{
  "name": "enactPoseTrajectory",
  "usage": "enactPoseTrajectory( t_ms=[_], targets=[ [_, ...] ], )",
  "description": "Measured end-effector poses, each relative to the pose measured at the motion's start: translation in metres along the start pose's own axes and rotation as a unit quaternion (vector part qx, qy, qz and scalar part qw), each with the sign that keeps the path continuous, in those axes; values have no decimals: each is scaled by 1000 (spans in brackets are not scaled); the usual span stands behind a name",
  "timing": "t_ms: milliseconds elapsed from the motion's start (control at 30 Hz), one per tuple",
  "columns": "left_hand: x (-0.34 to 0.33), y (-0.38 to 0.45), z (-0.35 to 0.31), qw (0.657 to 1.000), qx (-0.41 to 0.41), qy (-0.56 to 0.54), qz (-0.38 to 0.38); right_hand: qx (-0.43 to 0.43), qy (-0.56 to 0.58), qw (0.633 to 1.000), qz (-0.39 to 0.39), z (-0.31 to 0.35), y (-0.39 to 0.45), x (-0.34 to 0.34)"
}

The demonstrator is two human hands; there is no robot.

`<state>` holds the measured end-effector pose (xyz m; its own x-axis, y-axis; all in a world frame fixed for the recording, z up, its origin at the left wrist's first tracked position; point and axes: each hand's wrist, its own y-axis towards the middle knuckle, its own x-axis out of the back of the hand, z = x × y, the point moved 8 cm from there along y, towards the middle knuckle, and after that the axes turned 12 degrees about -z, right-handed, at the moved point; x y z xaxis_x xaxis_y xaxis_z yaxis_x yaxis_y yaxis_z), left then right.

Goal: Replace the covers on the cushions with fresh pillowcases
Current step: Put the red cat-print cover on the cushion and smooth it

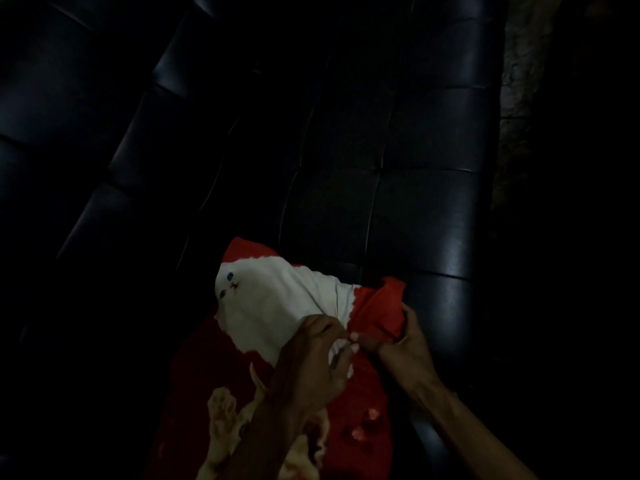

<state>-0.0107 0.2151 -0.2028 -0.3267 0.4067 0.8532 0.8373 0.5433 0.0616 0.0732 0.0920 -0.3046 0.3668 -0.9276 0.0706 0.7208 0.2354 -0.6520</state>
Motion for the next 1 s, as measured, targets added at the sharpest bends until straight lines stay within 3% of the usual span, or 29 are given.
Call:
enactPoseTrajectory(
  t_ms=[233, 333, 467, 600, 833, 1000],
  targets=[
    [-9, -4, 3, 998, -9, -59, 25, -20, -27, 999, 7, -5, -19, 4],
    [-7, 7, -7, 999, 0, -13, 35, -12, -50, 999, -4, -3, -29, 7],
    [-12, 30, -30, 995, -54, 84, -8, 28, -64, 996, -47, 4, -35, 16],
    [-17, 35, -33, 994, -85, 55, -38, 61, -46, 992, -95, 7, -41, 30],
    [-13, 17, -30, 964, -220, 140, 41, 97, -63, 992, -59, 9, -31, 24],
    [-10, 24, -32, 980, -158, 117, 28, 137, -12, 989, -59, 19, -37, 31]
  ],
)
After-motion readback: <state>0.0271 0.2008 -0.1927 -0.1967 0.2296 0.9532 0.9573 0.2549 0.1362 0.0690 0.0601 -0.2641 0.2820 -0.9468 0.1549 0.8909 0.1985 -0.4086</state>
